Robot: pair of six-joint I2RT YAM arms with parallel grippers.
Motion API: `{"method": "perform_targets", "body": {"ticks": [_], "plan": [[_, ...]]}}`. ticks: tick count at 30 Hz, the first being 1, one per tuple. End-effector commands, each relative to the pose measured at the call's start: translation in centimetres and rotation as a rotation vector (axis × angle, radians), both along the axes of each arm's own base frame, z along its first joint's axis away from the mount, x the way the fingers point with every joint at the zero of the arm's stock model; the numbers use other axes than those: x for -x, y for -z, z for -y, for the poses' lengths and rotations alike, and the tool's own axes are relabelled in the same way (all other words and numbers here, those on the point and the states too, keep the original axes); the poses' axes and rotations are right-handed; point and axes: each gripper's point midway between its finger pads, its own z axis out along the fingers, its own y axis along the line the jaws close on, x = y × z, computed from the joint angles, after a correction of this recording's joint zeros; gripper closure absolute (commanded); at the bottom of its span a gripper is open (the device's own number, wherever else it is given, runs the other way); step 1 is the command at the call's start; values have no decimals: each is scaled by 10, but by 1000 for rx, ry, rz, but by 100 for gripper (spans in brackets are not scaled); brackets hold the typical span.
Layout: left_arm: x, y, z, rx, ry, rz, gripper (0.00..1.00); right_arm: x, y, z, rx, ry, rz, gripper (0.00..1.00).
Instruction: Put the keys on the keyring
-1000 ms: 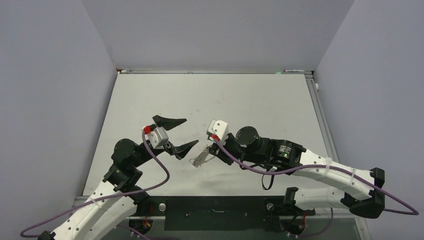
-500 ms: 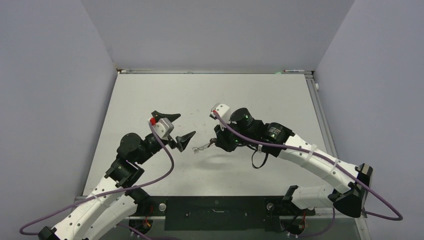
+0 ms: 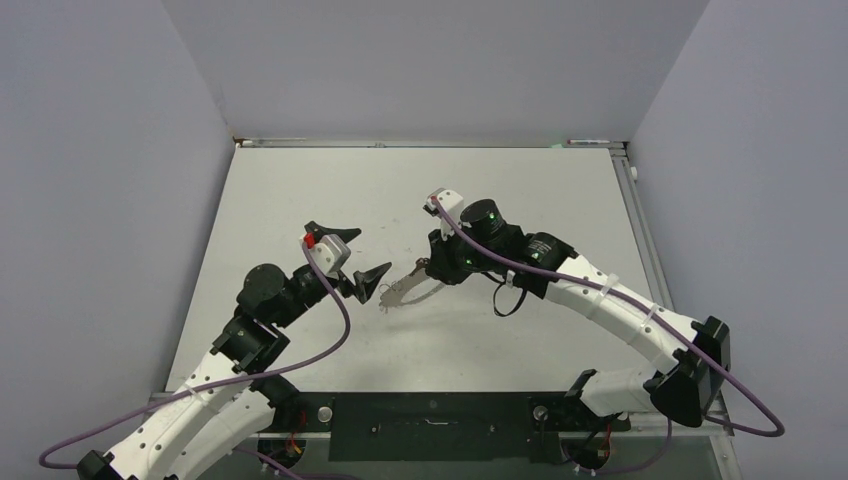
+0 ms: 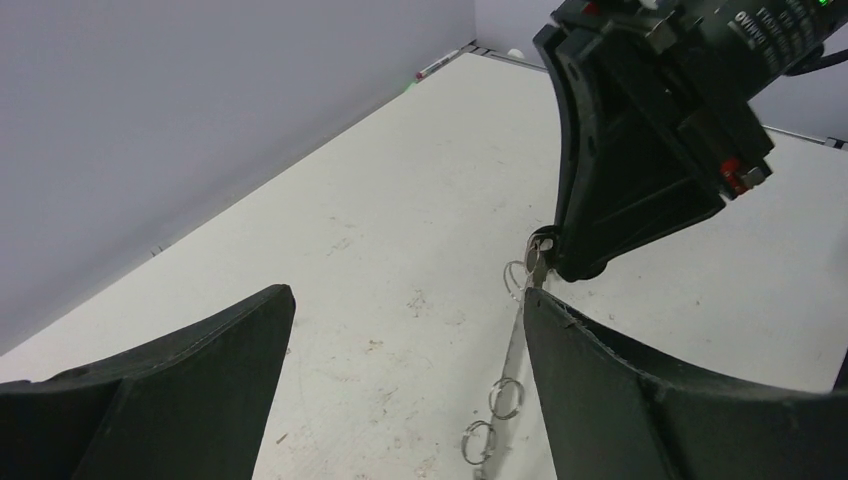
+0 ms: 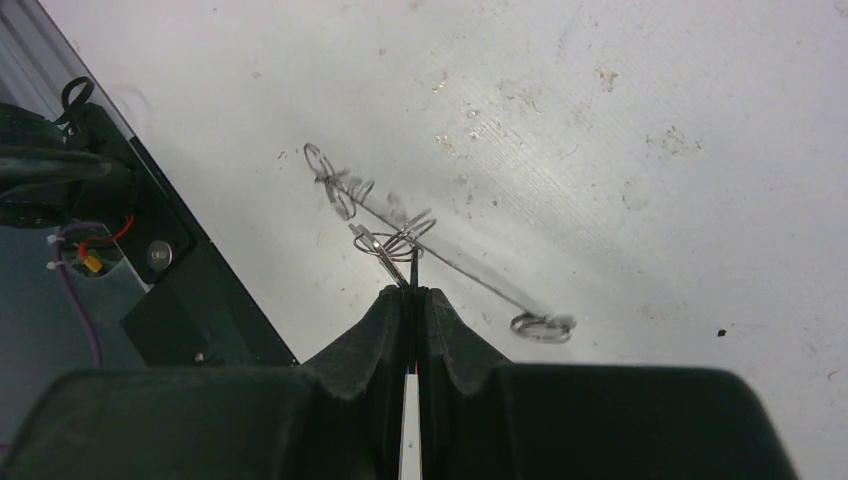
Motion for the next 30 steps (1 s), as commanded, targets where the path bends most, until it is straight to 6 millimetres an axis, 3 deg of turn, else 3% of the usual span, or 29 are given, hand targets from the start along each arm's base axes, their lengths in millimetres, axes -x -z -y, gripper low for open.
{"method": "perform_targets", "body": {"ticks": [1,2,3,11,15,23,30], "plan": [[-3,-28,-4,32,-28,52,16,-14,-5,-14,-58,25,11,95],[-4,-28,-5,33,-35,49,13,-14,-5,-14,-60,27,12,95],[-5,-29,-5,34,-38,48,2,-15,-4,-13,-61,31,13,95],[-8,-27,-7,34,-56,41,4,3,3,-4,-56,9,-36,95],[-8,-27,-8,34,-61,46,4,23,12,12,-3,0,-109,95],[-9,-23,-5,30,-55,34,4,72,0,43,-1,-21,-238,95],[-8,-25,-5,33,-52,38,4,98,23,64,131,-16,-401,95]]}}
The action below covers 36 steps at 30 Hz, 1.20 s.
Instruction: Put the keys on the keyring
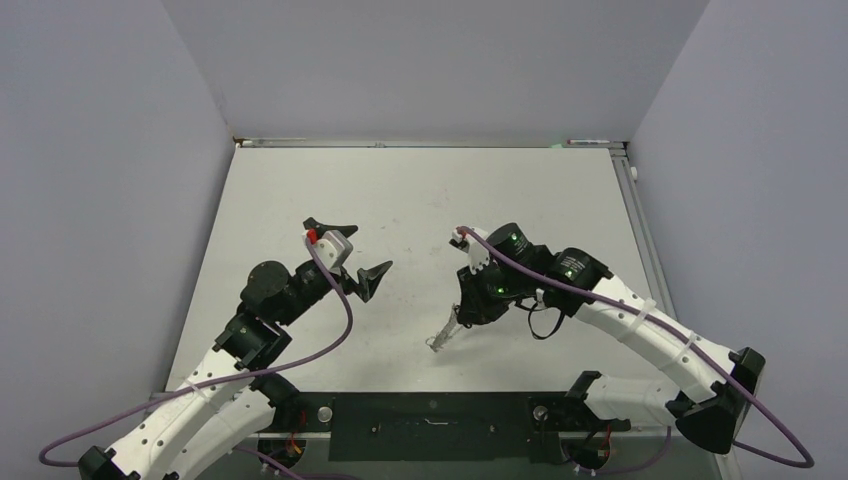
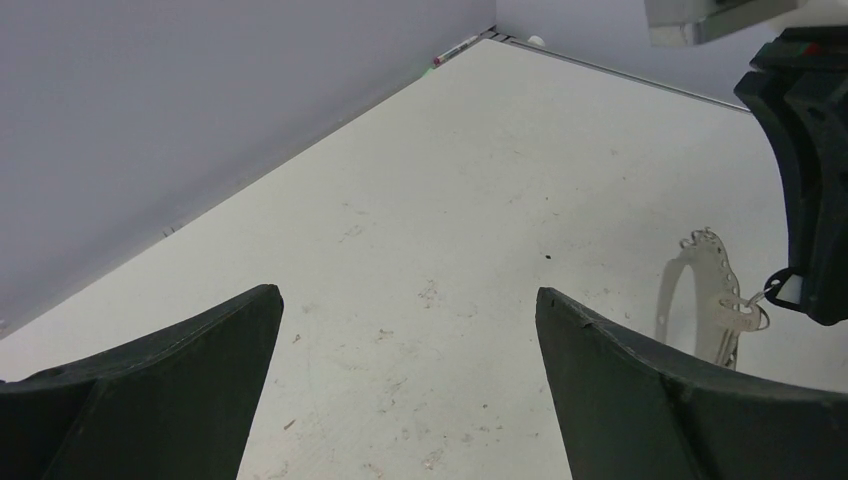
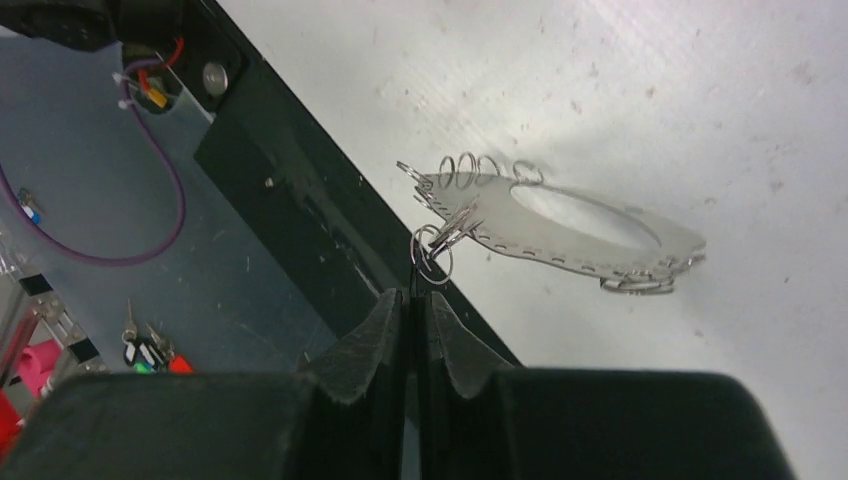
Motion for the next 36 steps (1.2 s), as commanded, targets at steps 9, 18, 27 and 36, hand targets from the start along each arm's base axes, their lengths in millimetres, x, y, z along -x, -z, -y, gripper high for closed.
{"method": "perform_targets", "body": {"ticks": [9,18,27,36], "plan": [[2,-33,-2,54,-5,64,4,-9,62,5,216,17,-136,95],[5,-36,-3,58,-3,73,4,-42,125,-15,315,-10,-207,95],[5,-36,-4,53,-8,76,4,-55,156,-28,329,-5,-303,95],[4,-35,-5,48,-16,79,4,-80,152,-72,170,13,-323,73]]}}
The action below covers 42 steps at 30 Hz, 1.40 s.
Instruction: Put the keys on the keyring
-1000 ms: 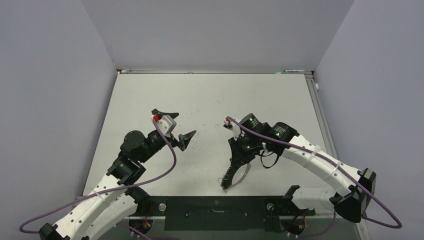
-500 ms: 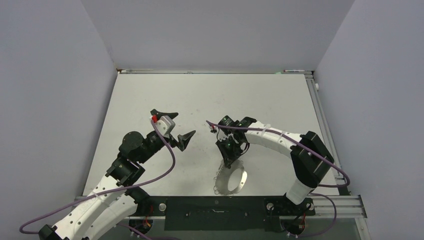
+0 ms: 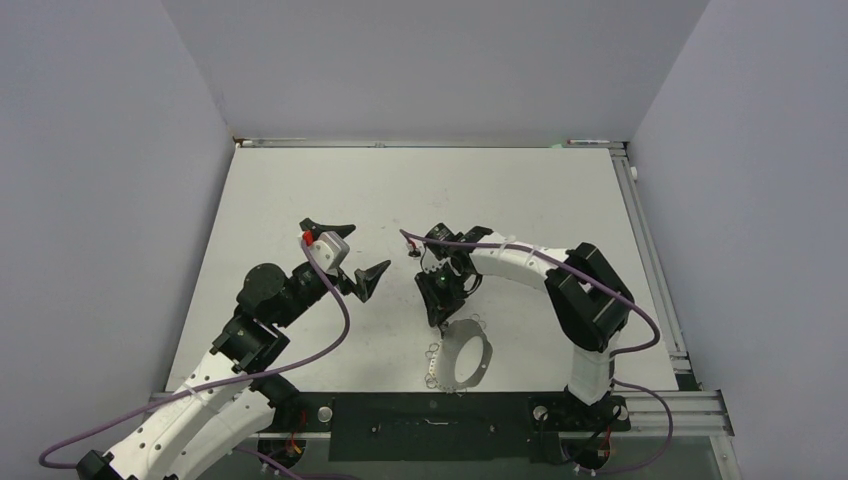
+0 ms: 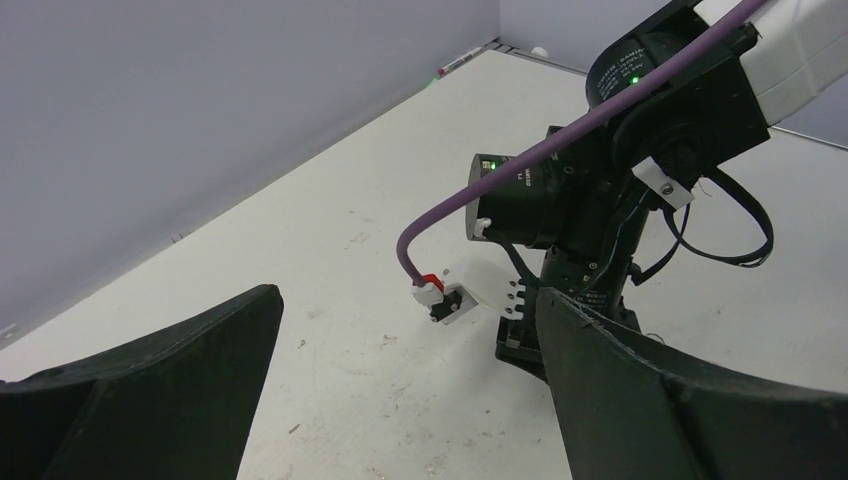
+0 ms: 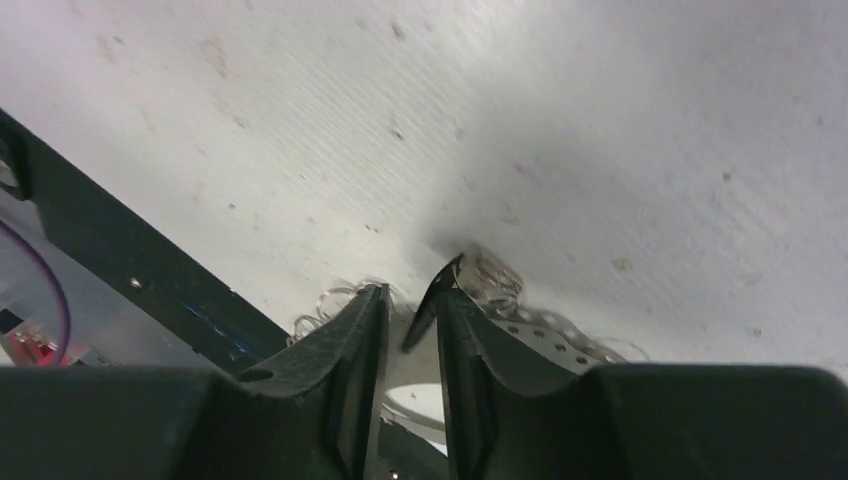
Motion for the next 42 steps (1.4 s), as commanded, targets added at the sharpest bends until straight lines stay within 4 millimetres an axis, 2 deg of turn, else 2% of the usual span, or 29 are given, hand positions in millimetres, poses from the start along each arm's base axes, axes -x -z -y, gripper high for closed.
{"method": "perform_targets", "body": {"ticks": [1,3,6,8,11,16,18,24,26,28,30,33,37,42], "plan": [[2,-29,-3,35,-11,63,4,-29,-18,-43,-189,43,34,69],[1,-29,-3,33,-13,62,4,-35,-11,-50,-222,66,10,60],[0,-27,-3,29,-17,59,4,-42,-10,-54,-239,86,19,57],[1,-27,-3,27,-18,61,4,-46,-20,-56,-274,92,65,56],[1,-27,-3,27,-19,63,4,-54,-45,-53,-323,113,187,56],[1,-28,-3,27,-16,65,4,-60,-75,-26,-285,197,539,55],[1,-27,-2,26,-14,64,4,-50,-68,-13,-242,230,600,55],[2,-27,-3,22,-19,69,4,-27,-40,22,-85,374,593,55],[2,-27,-3,22,-19,69,4,-17,-36,21,-77,387,590,54],[2,-27,-2,20,-16,67,4,-7,-32,20,-55,384,589,49],[2,-27,-2,20,-13,67,4,-4,-27,21,-7,398,607,45],[3,-27,-1,19,-11,69,4,0,-22,16,35,383,625,44],[5,-27,-1,17,-11,73,4,-1,-15,13,100,356,664,48],[7,-29,0,15,-8,81,4,-12,-9,16,180,337,725,57]]}}
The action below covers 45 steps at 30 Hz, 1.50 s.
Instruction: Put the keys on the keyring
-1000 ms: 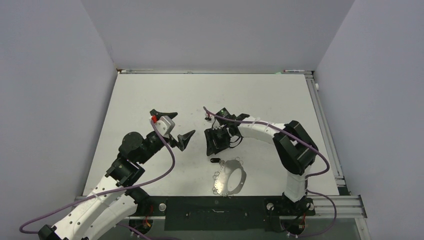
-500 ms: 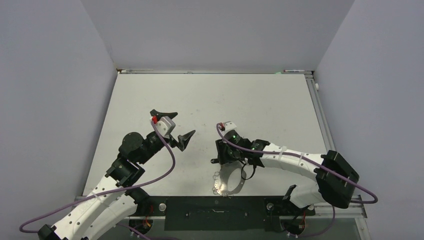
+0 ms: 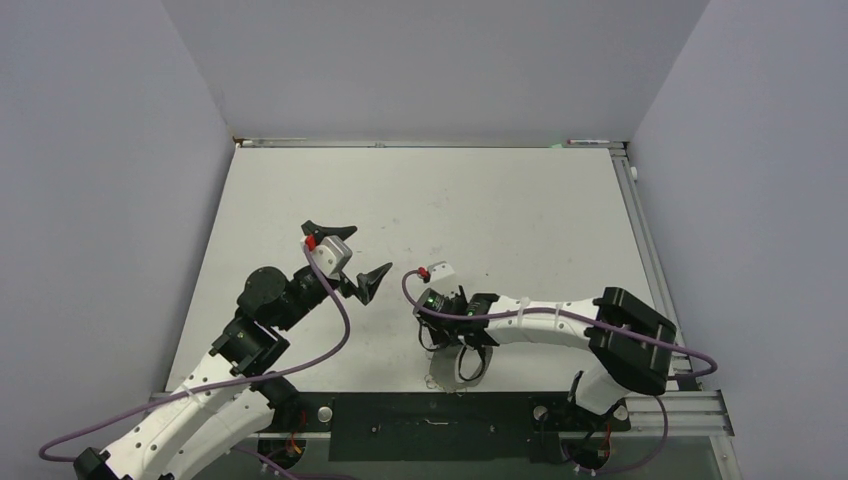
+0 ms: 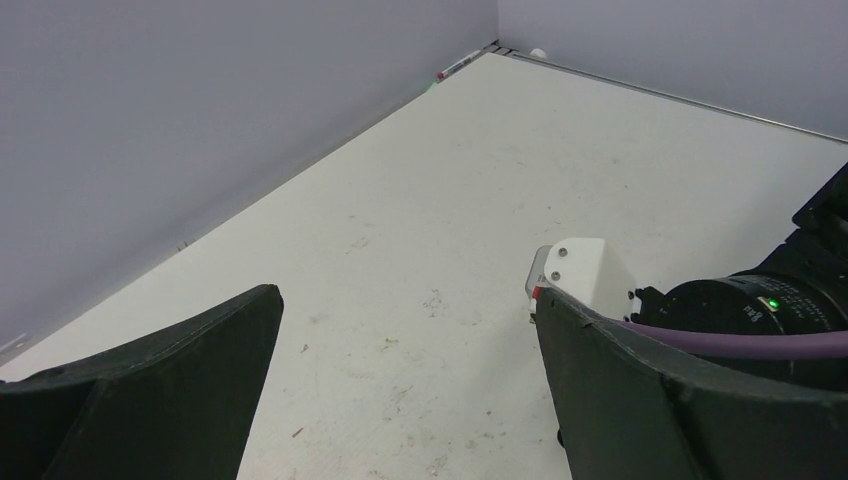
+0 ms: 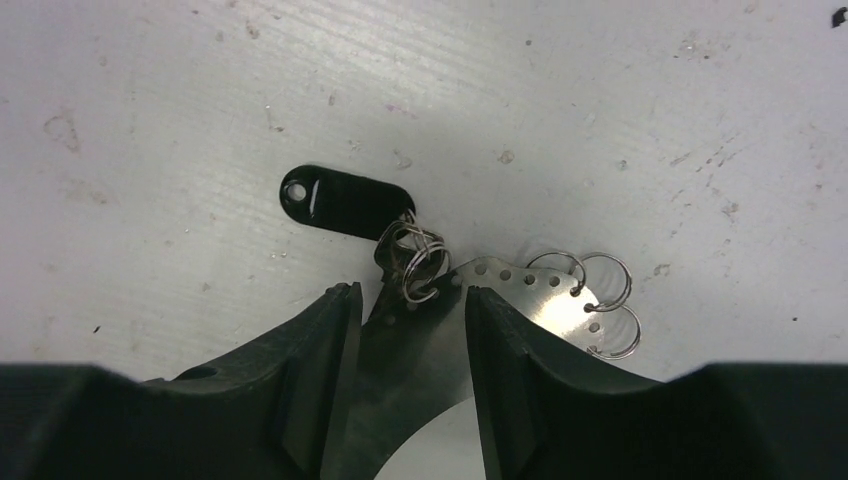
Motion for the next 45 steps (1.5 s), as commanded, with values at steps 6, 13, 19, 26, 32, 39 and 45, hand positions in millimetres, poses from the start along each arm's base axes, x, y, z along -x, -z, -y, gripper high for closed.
{"method": "perform_targets", "body": {"ticks": [6,13,19,26,32,39,45], "plan": [[4,-27,-4,27,-13,67,4,-29,-2,1,128,28,128,77],[4,-29,-7,27,-23,75,4,-32,-10,-7,174,-47,194,95],[7,-34,-9,36,-23,88,4,-35,-38,-33,125,-209,338,95],[9,-39,-12,49,-25,106,4,-39,-59,-43,-46,-237,458,92],[7,-35,-11,41,-31,97,4,-38,-64,-41,-141,-198,441,41],[6,-37,-12,37,-36,98,4,2,-72,-38,-316,-126,338,37],[4,-34,-11,33,-40,84,4,19,-38,-5,-235,106,239,44]]}}
